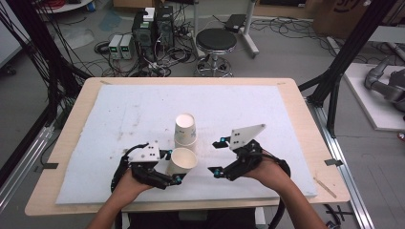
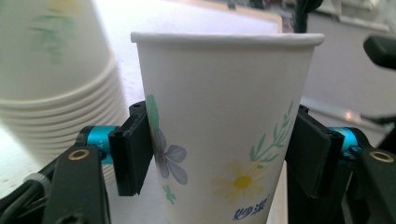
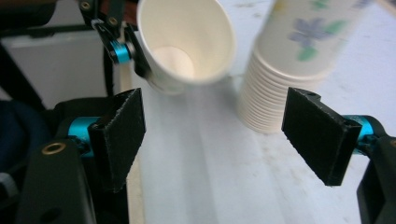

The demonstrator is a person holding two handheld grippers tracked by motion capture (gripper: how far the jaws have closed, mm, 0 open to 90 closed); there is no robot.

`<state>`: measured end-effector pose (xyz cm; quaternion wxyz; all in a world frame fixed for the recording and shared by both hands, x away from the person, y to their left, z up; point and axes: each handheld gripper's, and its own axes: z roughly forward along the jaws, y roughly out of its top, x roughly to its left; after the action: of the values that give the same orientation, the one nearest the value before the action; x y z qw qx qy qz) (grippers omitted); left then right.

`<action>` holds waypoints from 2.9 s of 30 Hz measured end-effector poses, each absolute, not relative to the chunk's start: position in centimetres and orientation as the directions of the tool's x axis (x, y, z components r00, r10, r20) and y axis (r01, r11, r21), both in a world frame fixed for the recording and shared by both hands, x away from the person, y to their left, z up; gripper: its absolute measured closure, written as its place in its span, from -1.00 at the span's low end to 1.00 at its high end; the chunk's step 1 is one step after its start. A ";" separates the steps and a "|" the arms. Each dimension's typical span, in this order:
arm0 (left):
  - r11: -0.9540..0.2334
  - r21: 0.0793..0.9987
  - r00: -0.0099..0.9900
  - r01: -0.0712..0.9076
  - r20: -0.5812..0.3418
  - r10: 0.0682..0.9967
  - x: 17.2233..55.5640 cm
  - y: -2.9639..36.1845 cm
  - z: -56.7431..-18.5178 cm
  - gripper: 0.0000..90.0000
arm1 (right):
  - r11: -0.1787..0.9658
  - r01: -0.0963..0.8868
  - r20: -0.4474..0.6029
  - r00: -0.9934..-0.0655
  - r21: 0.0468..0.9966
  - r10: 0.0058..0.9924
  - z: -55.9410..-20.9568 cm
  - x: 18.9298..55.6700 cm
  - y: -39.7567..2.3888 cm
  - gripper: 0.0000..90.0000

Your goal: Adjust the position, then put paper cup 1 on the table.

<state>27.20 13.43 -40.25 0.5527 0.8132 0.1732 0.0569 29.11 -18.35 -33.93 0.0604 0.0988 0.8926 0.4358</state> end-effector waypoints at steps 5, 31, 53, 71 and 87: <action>-0.245 0.944 0.909 0.223 -0.111 0.401 27.2 15.2 -40.4 -0.32 | 0.537 0.159 -0.019 -0.950 0.828 0.311 -34.1 29.2 -20.7 -0.51; -0.040 0.988 0.761 0.146 -0.087 0.643 27.0 22.1 -40.8 -0.33 | 0.315 0.319 0.006 -0.712 0.894 0.703 -40.0 28.9 -30.0 -0.51; 0.021 0.994 0.622 0.109 -0.085 0.778 31.6 25.1 -40.5 -0.35 | 0.315 0.313 0.001 -0.711 0.896 0.703 -40.2 28.3 -30.2 -0.51; 0.013 0.974 0.458 0.228 -0.119 0.881 37.6 27.4 -43.5 -0.34 | 0.327 0.313 0.002 -0.724 0.892 0.689 -40.4 28.7 -29.7 -0.51; -0.142 0.905 0.408 0.402 -0.038 0.912 38.8 26.0 -45.4 -0.33 | 0.329 0.318 0.008 -0.731 0.889 0.683 -40.6 28.5 -30.0 -0.51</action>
<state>38.84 26.02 -45.38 0.4588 0.7024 0.4676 0.2783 28.50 -29.98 -40.61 0.1879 0.3152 0.7933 0.4858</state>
